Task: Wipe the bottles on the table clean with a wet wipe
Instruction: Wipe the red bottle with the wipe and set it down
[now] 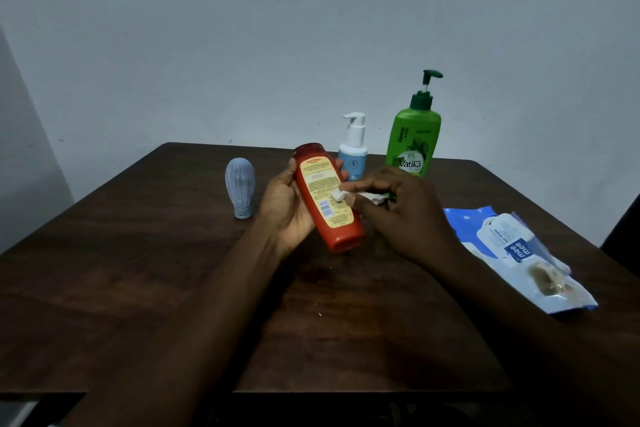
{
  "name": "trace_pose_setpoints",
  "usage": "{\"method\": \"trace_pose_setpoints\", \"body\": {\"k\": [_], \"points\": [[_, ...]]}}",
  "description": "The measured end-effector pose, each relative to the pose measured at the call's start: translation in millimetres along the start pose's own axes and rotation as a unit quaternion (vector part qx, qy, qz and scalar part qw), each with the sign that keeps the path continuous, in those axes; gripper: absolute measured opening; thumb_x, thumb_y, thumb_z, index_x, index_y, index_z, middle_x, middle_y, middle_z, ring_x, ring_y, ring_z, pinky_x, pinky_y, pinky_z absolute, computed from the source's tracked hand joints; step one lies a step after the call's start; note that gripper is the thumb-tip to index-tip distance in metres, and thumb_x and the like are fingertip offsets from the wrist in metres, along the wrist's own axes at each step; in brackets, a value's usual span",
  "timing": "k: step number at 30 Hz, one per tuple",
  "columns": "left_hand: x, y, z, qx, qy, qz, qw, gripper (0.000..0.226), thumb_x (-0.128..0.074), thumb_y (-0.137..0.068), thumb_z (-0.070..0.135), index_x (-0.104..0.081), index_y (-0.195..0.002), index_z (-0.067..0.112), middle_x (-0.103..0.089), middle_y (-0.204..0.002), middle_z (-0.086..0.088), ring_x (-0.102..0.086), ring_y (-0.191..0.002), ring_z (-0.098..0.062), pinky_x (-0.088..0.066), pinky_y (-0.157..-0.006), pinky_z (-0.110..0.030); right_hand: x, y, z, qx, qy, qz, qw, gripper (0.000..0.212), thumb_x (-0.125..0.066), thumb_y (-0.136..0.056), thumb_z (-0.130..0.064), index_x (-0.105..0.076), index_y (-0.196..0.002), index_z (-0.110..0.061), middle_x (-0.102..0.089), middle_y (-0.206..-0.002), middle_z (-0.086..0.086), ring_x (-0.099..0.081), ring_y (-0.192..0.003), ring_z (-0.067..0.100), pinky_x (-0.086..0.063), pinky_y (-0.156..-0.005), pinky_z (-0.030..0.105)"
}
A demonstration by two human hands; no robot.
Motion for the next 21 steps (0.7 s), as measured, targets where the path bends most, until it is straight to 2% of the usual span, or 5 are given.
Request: {"method": "trace_pose_setpoints", "body": {"k": [4,7,15,18,21], "points": [[5.4,1.7,13.8,-0.035,0.069,0.04,0.996,0.055,-0.033,-0.107,0.042,-0.045,-0.14,0.0,-0.064,-0.132,-0.022,-0.064,-0.112,-0.034,-0.055,-0.084,-0.059,3.9,20.4,-13.9,0.018,-0.009,0.02,1.0,0.02,-0.074,-0.087,-0.026,-0.078,-0.107,-0.027,-0.068,-0.102,-0.015,-0.063,-0.101,-0.002,-0.05,-0.082,0.012],[4.8,4.3,14.8,-0.041,0.085,0.053,0.994,0.053,-0.034,-0.107,0.042,-0.045,-0.137,0.0,-0.062,-0.134,-0.022,-0.062,-0.12,-0.034,-0.051,-0.093,-0.058,9.6,34.0,-21.5,0.036,-0.007,0.052,0.998,0.02,-0.074,-0.088,-0.021,-0.077,-0.107,-0.025,-0.066,-0.101,-0.019,-0.062,-0.101,-0.004,-0.047,-0.08,0.007],[-0.9,6.7,12.3,-0.042,0.089,0.078,0.992,0.054,-0.035,-0.107,0.043,-0.044,-0.139,0.0,-0.061,-0.136,-0.022,-0.06,-0.124,-0.034,-0.05,-0.09,-0.06,-2.6,37.4,-39.1,0.061,0.08,0.088,0.991,0.021,-0.065,-0.093,-0.019,-0.075,-0.111,-0.016,-0.061,-0.107,-0.003,-0.055,-0.1,0.001,-0.042,-0.083,0.004],[-2.5,8.7,12.7,-0.044,0.085,0.08,0.992,0.056,-0.034,-0.107,0.044,-0.043,-0.141,0.0,-0.062,-0.132,-0.022,-0.061,-0.119,-0.034,-0.05,-0.082,-0.059,-21.6,44.8,-55.2,0.12,0.128,0.034,0.984,0.024,-0.06,-0.093,-0.016,-0.074,-0.111,-0.015,-0.06,-0.116,0.005,-0.055,-0.109,0.013,-0.047,-0.092,0.02],[-4.7,10.1,13.1,-0.042,0.096,0.078,0.992,0.055,-0.033,-0.108,0.043,-0.045,-0.139,-0.001,-0.062,-0.124,-0.023,-0.061,-0.113,-0.034,-0.05,-0.082,-0.062,-30.8,56.0,-56.5,0.177,0.153,0.004,0.972,0.026,-0.064,-0.087,-0.005,-0.076,-0.108,-0.014,-0.06,-0.116,0.006,-0.059,-0.107,0.021,-0.052,-0.089,0.03]]}}
Point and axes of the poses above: each hand's wrist, its own y-axis away from the middle knuckle, its own x-axis out of the back of the hand, z = x × y, the point moved 7 cm from there along -y, towards the middle knuckle
